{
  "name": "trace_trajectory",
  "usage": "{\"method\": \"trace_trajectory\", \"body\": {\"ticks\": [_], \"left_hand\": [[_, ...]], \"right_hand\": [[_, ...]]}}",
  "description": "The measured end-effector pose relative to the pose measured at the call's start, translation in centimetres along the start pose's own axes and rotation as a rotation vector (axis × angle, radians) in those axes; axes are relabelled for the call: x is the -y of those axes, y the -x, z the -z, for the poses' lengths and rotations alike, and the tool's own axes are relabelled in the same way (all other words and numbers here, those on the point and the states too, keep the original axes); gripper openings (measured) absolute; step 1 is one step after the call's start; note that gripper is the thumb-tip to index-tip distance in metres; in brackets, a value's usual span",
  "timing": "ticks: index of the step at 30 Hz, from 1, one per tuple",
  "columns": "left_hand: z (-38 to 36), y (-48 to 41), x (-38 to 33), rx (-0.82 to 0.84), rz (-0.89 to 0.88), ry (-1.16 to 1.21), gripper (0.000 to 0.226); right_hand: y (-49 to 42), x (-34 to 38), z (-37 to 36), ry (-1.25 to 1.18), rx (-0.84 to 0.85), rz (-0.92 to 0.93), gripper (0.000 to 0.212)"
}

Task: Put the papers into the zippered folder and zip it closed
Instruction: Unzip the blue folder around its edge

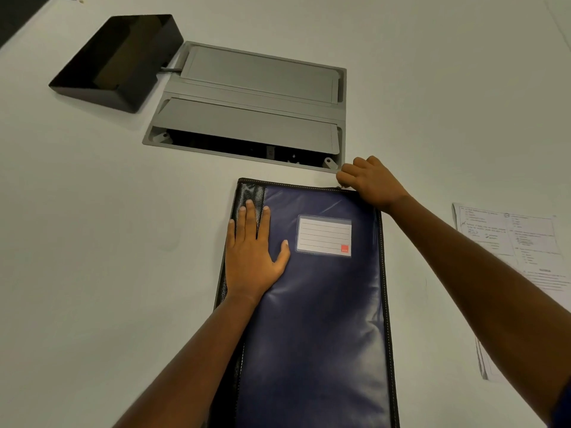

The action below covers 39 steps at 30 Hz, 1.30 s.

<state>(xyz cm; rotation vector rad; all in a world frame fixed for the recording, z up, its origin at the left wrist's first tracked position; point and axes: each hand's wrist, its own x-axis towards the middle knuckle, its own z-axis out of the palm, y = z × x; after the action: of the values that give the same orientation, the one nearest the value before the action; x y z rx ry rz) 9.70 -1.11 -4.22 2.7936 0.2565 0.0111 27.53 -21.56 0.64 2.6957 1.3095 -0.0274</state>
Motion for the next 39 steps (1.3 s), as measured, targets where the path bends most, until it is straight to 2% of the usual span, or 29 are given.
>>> {"method": "trace_trajectory", "body": {"ticks": [9,15,18,22,26,34,39], "left_hand": [[0.5,-0.7,-0.5,0.065,-0.040,-0.040,0.072],[1.7,-7.1,-3.7,0.188,-0.145,-0.090,0.056],[1.7,-9.1,-5.2,0.220,-0.144,0.004,0.047],[1.5,-10.4,-6.4,0.160,-0.094,0.192,0.029],[1.5,-11.4,-6.9,0.084,-0.033,0.294,0.019],[1.4,-11.6,-7.3,0.067,0.024,0.350,0.016],[1.6,-11.5,-7.3,0.082,0.042,0.361,0.018]], "right_hand": [[-0.3,-0.6,-0.2,-0.113,0.023,-0.046,0.011],[-0.1,-0.1,-0.6,-0.275,-0.035,-0.142,0.016],[-0.1,-0.2,-0.7,-0.305,-0.053,-0.140,0.018],[-0.3,-0.1,-0.6,-0.323,-0.093,-0.146,0.014],[-0.8,0.3,-0.1,-0.266,-0.142,-0.058,0.011],[-2.1,1.7,0.2,-0.295,-0.170,-0.037,0.011],[-1.8,0.8,-0.1,-0.344,-0.142,-0.097,0.012]]}}
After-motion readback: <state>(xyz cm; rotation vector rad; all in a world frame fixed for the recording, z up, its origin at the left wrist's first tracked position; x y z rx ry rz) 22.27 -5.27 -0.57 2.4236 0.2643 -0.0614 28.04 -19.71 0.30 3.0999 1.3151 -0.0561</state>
